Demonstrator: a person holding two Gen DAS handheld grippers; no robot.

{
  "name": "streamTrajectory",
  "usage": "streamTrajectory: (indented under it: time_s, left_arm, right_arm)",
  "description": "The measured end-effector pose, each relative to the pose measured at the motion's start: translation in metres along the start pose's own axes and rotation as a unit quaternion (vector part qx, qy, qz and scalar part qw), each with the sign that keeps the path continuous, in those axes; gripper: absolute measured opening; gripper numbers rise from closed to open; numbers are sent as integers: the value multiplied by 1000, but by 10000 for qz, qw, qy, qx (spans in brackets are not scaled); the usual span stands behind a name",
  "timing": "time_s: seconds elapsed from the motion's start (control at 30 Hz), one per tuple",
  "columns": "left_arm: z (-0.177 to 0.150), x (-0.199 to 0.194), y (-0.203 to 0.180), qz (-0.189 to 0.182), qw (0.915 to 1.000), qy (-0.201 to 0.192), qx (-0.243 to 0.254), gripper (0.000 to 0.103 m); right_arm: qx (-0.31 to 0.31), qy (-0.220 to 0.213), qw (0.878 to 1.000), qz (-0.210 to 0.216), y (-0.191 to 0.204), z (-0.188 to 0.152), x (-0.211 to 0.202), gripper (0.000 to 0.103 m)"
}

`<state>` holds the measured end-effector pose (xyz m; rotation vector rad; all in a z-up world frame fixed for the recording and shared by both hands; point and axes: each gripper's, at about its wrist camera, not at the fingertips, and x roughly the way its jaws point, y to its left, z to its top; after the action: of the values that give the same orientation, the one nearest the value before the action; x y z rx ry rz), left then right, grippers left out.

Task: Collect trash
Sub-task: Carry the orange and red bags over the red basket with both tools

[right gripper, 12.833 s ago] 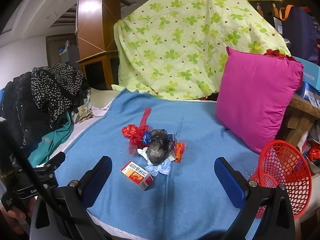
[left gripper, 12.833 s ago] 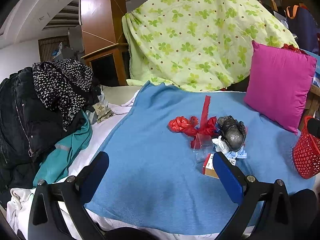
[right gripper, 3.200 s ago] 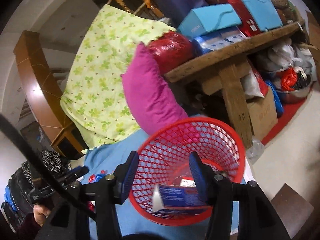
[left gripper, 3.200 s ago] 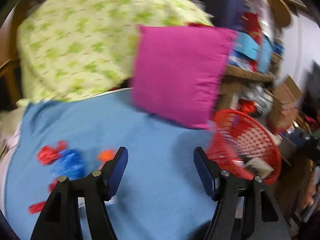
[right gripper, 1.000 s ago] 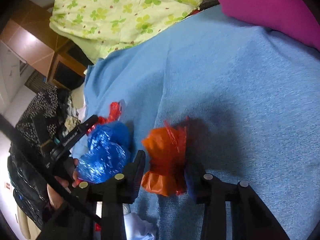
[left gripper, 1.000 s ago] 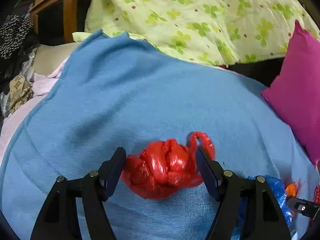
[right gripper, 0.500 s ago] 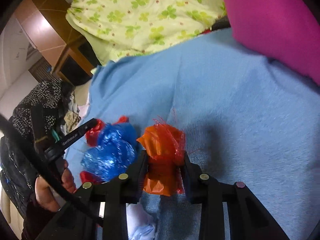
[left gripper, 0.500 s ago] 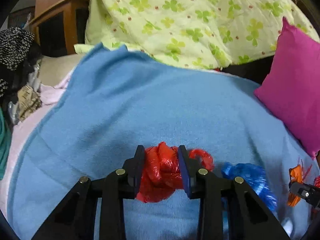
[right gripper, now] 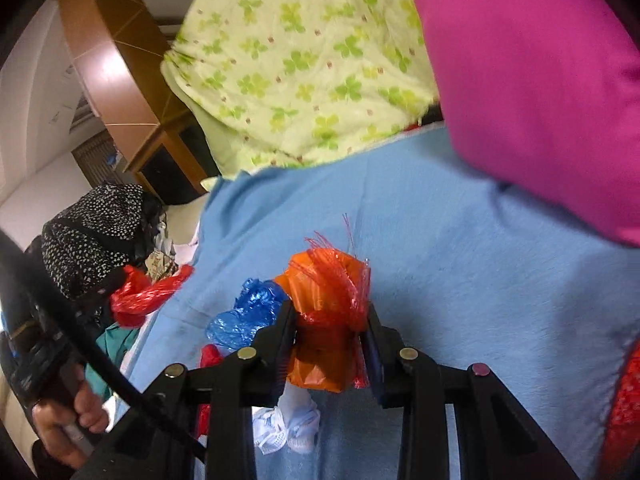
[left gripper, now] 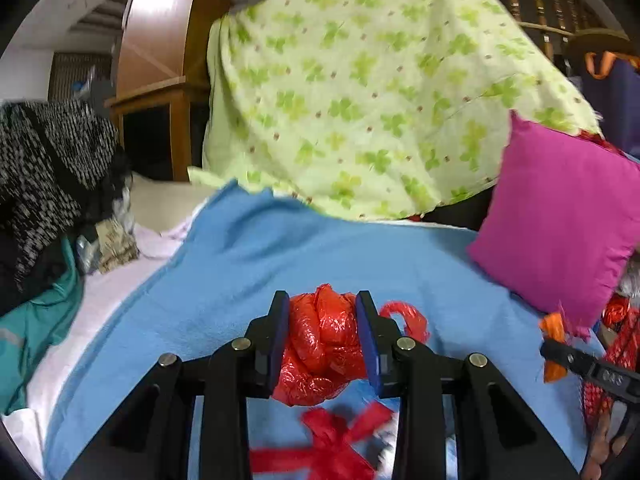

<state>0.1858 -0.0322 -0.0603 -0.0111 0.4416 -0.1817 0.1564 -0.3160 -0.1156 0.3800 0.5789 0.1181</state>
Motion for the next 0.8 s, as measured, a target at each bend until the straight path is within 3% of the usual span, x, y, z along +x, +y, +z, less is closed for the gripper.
streamTrajectory:
  time_s: [0.13, 0.4, 0.57, 0.8]
  left_arm:
    - [-9, -42, -34, -19, 9990, -186, 401, 35]
    - [-18, -89, -95, -94, 9923, -280, 1201, 35]
    - [-15, -106, -119, -228, 9896, -342, 1380, 35]
    - [-3, -125, -142, -353, 9863, -462, 1542, 35]
  right_arm:
    - [-299, -424, 9984, -226, 7, -10, -46, 34]
    - [-283, -773, 9965, -132, 12, -35, -136, 34]
    - [-501, -1099, 9926, -121, 21, -31, -192, 34]
    - [-510, -1227, 9910, -182, 17, -32, -234, 34]
